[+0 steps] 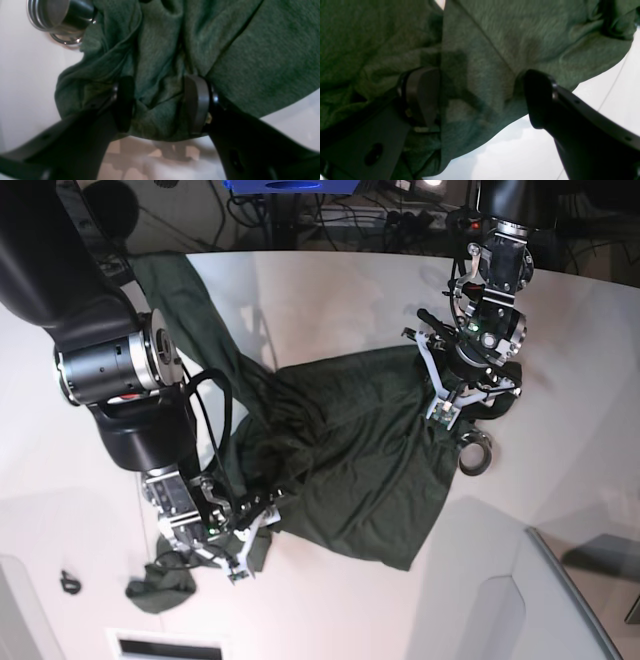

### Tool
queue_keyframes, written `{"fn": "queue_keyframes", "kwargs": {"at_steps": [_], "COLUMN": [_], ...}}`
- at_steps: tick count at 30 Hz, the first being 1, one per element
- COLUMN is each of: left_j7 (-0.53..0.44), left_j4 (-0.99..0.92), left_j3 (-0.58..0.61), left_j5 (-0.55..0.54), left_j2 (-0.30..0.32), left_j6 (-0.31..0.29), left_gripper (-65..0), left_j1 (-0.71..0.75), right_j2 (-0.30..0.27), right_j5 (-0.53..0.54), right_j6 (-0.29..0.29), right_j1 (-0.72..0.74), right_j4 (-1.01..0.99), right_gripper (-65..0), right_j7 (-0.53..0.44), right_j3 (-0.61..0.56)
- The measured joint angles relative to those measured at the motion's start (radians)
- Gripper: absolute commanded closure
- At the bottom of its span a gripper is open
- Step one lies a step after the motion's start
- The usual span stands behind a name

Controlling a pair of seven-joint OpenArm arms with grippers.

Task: Layout the t-shirt on the table in an organized manner, then fold the t-shirt properly
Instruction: 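Grasp the bunched shirt fabric with the right gripper and pull outward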

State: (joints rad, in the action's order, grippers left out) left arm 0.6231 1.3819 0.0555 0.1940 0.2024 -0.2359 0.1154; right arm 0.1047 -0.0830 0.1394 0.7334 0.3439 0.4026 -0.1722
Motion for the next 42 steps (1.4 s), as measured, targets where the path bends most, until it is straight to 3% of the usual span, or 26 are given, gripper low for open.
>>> {"fn": "queue_keyframes", "kwargs": {"at_steps": [2, 6, 7, 9, 15, 21, 25, 27, 29, 32, 38, 40, 42], "left_j7": [-0.007, -0.007, -0.007, -0.007, -0.008, -0.010, -0.010, -0.010, -0.010, -0.010, -0.007, -0.006, -0.004], "left_j4": [0.000, 0.000, 0.000, 0.000, 0.000, 0.002, 0.002, 0.001, 0.002, 0.001, 0.001, 0.002, 0.009], "left_j3": [0.000, 0.000, 0.000, 0.000, 0.000, 0.000, -0.002, -0.002, -0.002, -0.002, -0.002, -0.002, -0.002], "left_j5": [0.000, 0.000, 0.000, 0.000, 0.000, -0.007, -0.006, -0.007, -0.007, -0.007, -0.008, -0.011, -0.006], "left_j2": [0.000, 0.000, 0.000, 0.000, 0.000, 0.000, 0.000, 0.000, 0.000, 0.000, 0.000, 0.000, 0.000], "left_j6": [0.002, 0.002, 0.002, 0.002, 0.002, 0.001, 0.001, 0.001, 0.001, 0.001, 0.000, 0.000, 0.000], "left_gripper": [-31.9, -31.9, -31.9, -31.9, -31.9, -31.9, -31.9, -31.9, -31.9, -31.9, -31.9, -31.9, -31.9], "left_j1": [0.005, 0.005, 0.005, 0.005, 0.007, 0.010, 0.010, 0.010, 0.010, 0.010, 0.007, 0.007, 0.007], "right_j2": [0.000, -0.002, -0.003, -0.011, -0.080, -0.195, -0.289, -0.306, -0.311, -0.314, -0.202, -0.175, -0.152], "right_j5": [0.000, 0.001, 0.001, 0.003, 0.004, 0.013, 0.000, 0.003, -0.004, -0.015, 0.015, 0.023, 0.014], "right_j6": [0.000, 0.000, 0.000, 0.002, 0.004, 0.015, 0.106, 0.108, 0.107, 0.106, 0.128, 0.124, 0.123], "right_j1": [-0.004, -0.019, -0.019, -0.016, -0.039, -0.150, -0.190, -0.203, -0.232, -0.291, -0.299, -0.280, -0.258], "right_j4": [0.000, 0.000, 0.000, 0.000, 0.101, 0.454, 0.601, 0.618, 0.618, 0.625, 0.853, 0.857, 0.795], "right_gripper": [-43.1, -6.6, -2.6, -2.9, -1.2, -1.1, -1.4, -1.7, -3.3, -14.7, -52.2, -59.6, -60.9], "right_j7": [-0.002, 0.005, 0.005, 0.010, 0.150, 0.299, 0.362, 0.399, 0.412, 0.426, 0.447, 0.436, 0.422], "right_j3": [0.001, 0.003, 0.005, 0.005, 0.021, 0.214, 0.320, 0.413, 0.517, 0.552, 0.272, 0.177, 0.146]}}
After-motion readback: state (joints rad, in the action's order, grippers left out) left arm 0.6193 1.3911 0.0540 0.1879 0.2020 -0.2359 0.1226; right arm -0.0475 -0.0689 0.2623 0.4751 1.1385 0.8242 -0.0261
